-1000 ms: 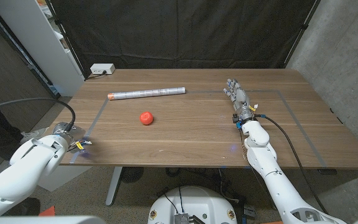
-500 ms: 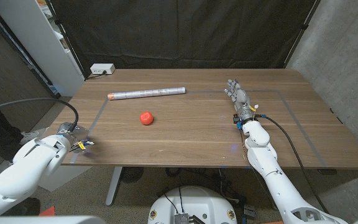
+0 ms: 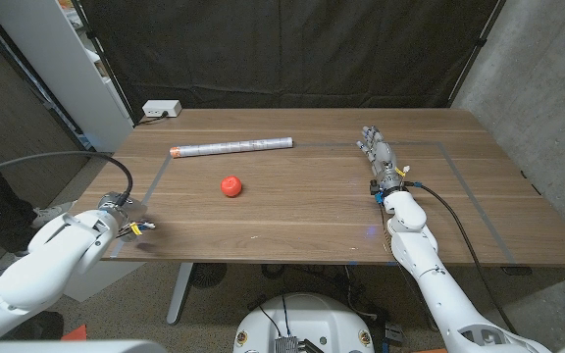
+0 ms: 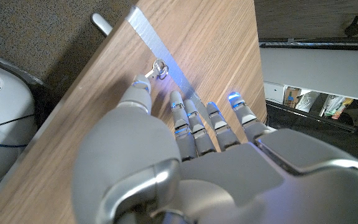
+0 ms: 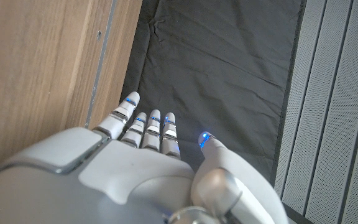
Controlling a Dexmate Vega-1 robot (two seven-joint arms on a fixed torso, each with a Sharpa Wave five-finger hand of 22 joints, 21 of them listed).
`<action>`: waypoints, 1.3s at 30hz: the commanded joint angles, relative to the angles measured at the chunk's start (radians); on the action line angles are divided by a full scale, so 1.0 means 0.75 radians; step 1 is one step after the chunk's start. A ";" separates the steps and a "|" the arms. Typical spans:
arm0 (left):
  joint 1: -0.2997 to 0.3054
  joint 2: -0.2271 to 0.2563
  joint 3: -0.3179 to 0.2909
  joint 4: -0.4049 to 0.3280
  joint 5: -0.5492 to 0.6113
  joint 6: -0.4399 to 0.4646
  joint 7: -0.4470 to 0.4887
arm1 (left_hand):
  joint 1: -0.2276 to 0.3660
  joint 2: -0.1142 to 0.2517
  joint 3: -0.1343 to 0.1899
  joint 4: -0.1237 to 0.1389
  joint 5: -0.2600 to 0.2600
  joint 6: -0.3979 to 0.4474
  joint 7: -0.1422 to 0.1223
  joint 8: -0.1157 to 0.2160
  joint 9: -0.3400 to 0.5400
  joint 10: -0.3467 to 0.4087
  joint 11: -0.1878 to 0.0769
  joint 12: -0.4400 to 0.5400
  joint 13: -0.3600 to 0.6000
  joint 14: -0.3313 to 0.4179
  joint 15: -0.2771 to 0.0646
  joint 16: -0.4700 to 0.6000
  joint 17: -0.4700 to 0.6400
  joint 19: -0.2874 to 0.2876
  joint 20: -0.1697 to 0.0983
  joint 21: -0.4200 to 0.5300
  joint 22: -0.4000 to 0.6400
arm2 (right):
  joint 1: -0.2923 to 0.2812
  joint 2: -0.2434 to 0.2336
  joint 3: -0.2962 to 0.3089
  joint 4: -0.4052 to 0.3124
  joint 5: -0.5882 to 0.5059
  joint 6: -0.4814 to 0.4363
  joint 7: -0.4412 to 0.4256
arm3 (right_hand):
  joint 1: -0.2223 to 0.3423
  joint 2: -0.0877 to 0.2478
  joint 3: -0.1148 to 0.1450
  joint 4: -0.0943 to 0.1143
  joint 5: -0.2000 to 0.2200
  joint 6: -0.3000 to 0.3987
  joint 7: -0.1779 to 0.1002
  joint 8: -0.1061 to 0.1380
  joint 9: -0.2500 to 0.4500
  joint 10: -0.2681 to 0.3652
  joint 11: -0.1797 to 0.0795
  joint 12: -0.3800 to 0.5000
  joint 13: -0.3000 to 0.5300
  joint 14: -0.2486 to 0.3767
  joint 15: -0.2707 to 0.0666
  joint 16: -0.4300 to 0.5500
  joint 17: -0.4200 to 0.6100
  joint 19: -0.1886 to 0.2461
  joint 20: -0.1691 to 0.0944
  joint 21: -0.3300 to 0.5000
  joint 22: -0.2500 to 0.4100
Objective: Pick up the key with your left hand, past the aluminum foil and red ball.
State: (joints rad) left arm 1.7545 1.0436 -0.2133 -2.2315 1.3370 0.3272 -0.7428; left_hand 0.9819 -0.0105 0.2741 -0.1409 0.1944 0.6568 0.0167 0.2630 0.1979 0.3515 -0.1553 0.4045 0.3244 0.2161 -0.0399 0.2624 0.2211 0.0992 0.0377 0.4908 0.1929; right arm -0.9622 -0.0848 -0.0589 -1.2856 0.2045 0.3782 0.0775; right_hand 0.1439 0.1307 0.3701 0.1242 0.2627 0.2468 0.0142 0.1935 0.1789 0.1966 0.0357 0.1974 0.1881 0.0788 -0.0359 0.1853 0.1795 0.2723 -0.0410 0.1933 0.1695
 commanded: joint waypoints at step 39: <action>-0.034 0.091 0.164 0.029 0.172 0.097 -0.078 | 0.025 0.012 -0.022 0.000 0.010 0.045 -0.001 -0.031 -0.001 -0.001 -0.016 0.030 0.029 0.018 -0.123 -0.010 0.008 -0.004 -0.014 -0.002 0.009 | -0.023 0.008 0.035 0.010 0.006 0.037 -0.044 | -0.015 -0.004 0.008 0.003 0.006 0.009 0.002 -0.002 0.008 0.007 0.003 0.003 0.007 0.014 -0.032 0.002 0.001 -0.004 -0.077 0.002 0.003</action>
State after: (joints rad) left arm 1.7252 1.0990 -0.1016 -2.2136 1.4636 0.3857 -0.8011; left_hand 1.0019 -0.0063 0.2627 -0.1435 0.1943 0.6792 0.0177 0.2389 0.1953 0.3444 -0.1700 0.4218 0.3414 0.2208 -0.0410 0.2548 0.2259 0.0940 0.0323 0.4908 0.1978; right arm -0.9701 -0.0791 -0.0369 -1.2698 0.2047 0.4045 0.0501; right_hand 0.1399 0.1266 0.3700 0.1242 0.2626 0.2467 0.0143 0.1935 0.1789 0.1965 0.0357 0.1974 0.1881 0.0787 -0.0359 0.1853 0.1767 0.2723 -0.0410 0.1934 0.1695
